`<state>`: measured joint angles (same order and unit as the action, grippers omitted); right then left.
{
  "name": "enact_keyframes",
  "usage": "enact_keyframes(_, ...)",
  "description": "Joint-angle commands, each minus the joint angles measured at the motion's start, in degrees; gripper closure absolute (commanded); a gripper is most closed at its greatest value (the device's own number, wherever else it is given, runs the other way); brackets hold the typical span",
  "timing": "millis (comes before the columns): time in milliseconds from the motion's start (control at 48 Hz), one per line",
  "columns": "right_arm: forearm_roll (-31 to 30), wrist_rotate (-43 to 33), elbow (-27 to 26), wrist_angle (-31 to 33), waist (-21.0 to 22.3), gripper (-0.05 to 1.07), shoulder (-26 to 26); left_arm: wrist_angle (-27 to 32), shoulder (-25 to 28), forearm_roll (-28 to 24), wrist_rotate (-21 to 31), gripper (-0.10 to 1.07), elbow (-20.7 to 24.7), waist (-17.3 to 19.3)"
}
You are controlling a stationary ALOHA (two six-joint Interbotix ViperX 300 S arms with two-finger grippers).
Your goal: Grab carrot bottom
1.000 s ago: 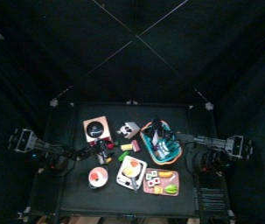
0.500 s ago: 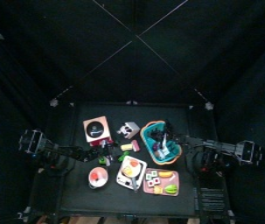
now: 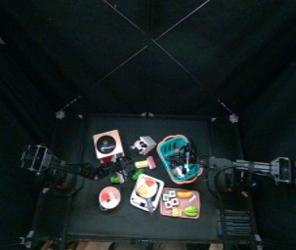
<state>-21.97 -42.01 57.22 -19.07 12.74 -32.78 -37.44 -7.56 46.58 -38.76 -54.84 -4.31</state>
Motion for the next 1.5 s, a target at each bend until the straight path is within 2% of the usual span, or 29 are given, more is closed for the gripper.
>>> enact_keyframes(0, 4.6, -0.3, -1.7, 4.6, -4.1, 0.61, -0.3, -1.0, -1.9, 0.2, -0.3, 0.06, 0.8, 0.2)
enact_keyframes(125, 13.7, -0.3, -3.3, 15.1, -8.1, 0.6, -0.1, -1.5, -4.9, 0.3, -0.2, 0.06, 0.1, 1.4)
enact_keyframes(208, 18.9, -0.3, -5.0, 22.9, -9.2, 0.6, -0.1, -1.5, -7.4, 0.0, -0.4, 0.06, -0.4, 2.0)
enact_keyframes(292, 22.2, -0.3, -6.7, 27.3, -9.8, 0.6, -0.1, -1.2, -9.8, -1.1, -0.5, 0.06, -1.5, 2.5)
enact_keyframes(542, 30.6, -0.4, -12.6, 30.2, -12.5, 0.6, 3.3, -1.1, -18.1, -3.8, -0.4, 0.06, -5.9, 6.0)
enact_keyframes(771, 36.2, -0.4, -18.4, 35.3, -13.8, 0.6, 11.8, 0.1, -23.1, -5.8, -0.4, 0.06, -11.5, 5.9)
enact_keyframes(1042, 34.7, -0.4, -26.5, 52.2, -12.4, 0.6, 18.9, 0.2, -25.7, -6.4, -0.4, 0.06, -12.8, 5.8)
enact_keyframes(1312, 23.9, -0.2, -32.0, 54.8, -13.3, 0.59, 25.0, 0.3, -25.7, -6.4, -0.4, 0.06, -13.8, 6.2)
enact_keyframes(1479, 16.7, -0.3, -35.3, 54.9, -16.2, 0.51, 29.6, 0.4, -25.7, -6.4, -0.2, 0.06, -14.2, 6.2)
